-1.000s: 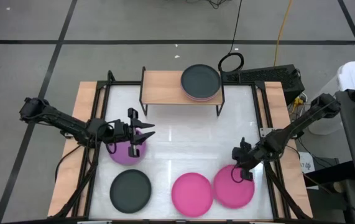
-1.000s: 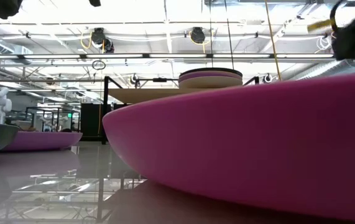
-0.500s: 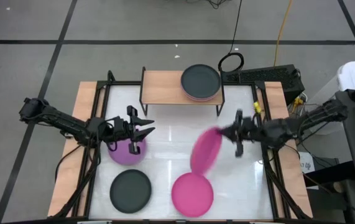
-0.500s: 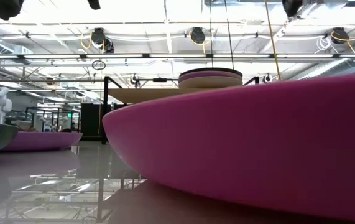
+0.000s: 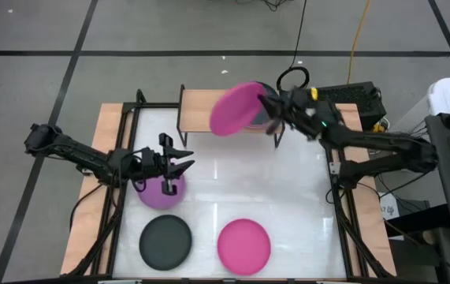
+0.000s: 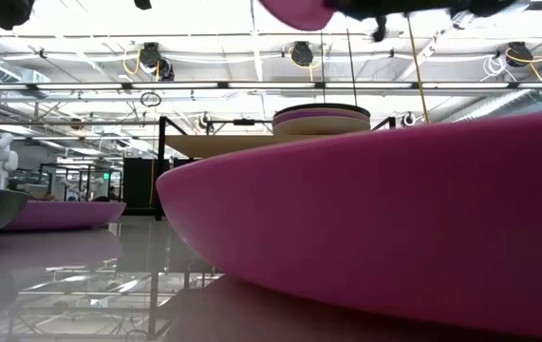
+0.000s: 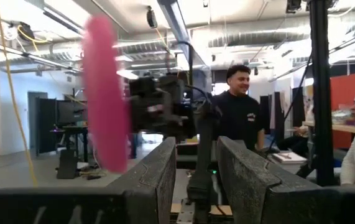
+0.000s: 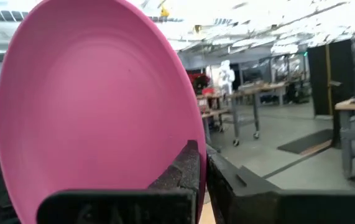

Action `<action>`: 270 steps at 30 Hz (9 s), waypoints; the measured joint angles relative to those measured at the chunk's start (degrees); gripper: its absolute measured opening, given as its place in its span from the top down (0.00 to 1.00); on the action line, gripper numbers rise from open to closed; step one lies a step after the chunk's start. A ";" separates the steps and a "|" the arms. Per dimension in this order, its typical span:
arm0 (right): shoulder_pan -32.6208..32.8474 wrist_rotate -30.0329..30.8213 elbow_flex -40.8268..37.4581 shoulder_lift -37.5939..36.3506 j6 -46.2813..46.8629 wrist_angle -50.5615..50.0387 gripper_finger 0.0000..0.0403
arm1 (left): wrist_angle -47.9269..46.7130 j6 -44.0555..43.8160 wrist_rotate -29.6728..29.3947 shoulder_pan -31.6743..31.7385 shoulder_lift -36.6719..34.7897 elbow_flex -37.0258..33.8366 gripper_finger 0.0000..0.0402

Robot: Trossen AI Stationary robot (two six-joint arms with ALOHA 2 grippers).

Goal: Place and stack plates onto a shelf
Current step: Put the right pink plate on the shelf, then stack the purple plate on top of the pink plate on the shelf

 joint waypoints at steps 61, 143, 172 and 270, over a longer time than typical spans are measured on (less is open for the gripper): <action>-18.94 -24.30 28.48 39.03 -13.09 -14.58 0.98 | -2.64 14.93 -21.22 7.88 -3.82 0.00 0.69; 0.97 -23.25 -25.37 -38.17 -11.53 -35.52 0.76 | -109.83 -52.85 7.79 -3.27 36.00 42.57 0.69; 0.97 -23.27 -27.23 -38.24 -10.03 -35.03 0.76 | -109.48 -65.76 12.88 -3.12 34.75 26.00 0.97; 0.95 -23.27 -27.28 -38.28 -6.96 -32.54 0.76 | -112.64 13.51 6.65 43.70 42.57 67.59 0.67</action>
